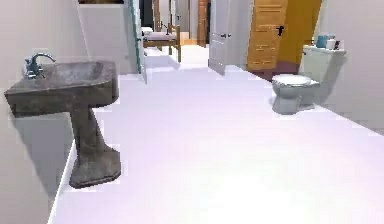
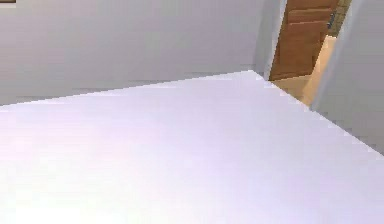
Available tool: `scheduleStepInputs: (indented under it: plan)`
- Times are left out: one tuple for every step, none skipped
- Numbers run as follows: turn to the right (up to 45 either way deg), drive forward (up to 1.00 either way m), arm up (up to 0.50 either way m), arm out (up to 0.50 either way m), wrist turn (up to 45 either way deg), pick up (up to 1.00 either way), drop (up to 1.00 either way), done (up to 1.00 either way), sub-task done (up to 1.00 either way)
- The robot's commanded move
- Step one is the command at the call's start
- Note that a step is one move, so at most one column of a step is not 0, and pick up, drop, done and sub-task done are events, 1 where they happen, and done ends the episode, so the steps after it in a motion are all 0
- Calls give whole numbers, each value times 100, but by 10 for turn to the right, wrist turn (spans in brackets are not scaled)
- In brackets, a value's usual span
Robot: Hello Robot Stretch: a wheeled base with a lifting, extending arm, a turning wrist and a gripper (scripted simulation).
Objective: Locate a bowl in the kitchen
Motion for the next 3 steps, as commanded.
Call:
scheduleStepInputs:
  plan:
    - [0, 100, 0, 0, 0, 0, 0, 0, 0]
    - [0, 100, 0, 0, 0, 0, 0, 0, 0]
    - [0, 100, 0, 0, 0, 0, 0, 0, 0]
